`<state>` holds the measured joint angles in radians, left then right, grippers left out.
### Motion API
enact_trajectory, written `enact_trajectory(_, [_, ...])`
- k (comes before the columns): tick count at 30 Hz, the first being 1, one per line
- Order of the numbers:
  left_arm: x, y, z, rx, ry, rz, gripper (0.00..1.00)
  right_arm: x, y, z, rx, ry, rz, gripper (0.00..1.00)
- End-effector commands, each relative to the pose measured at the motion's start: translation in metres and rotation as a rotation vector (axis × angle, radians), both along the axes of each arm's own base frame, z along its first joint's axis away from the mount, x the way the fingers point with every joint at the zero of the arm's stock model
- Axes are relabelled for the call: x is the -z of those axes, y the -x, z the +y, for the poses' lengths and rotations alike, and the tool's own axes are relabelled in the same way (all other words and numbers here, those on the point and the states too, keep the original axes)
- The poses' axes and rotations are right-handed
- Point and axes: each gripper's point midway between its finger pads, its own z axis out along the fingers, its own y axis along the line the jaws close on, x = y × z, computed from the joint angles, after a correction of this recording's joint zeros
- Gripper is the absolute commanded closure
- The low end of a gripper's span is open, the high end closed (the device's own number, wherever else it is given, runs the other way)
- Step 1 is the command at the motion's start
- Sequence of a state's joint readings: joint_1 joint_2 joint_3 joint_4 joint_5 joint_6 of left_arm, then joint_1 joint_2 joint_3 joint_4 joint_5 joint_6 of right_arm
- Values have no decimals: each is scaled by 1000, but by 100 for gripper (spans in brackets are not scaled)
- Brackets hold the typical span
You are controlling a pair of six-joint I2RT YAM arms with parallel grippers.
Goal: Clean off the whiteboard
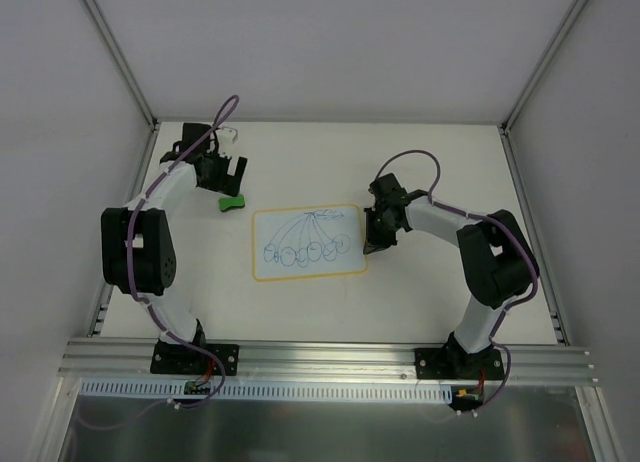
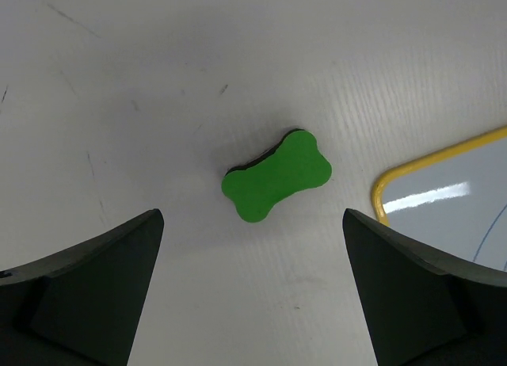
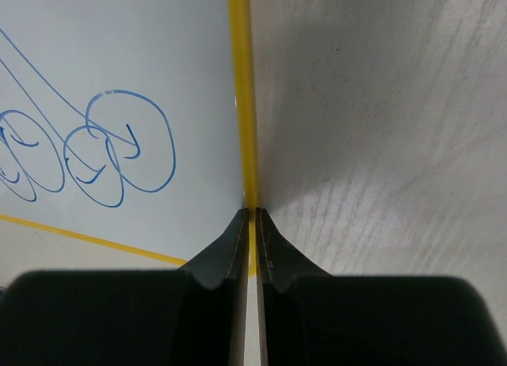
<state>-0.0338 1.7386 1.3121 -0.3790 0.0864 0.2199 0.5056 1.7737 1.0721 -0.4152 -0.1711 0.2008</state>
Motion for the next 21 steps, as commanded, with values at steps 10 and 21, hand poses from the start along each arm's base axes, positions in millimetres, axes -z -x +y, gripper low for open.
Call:
enact_trajectory(10, [37,-23,-29,405,-87,23,19,-2,-6,8,-18,-25,-11,93])
enact_trajectory(21, [65,-12,-18,409,-148,115,28,0,-3,6,-14,-19,-4,93])
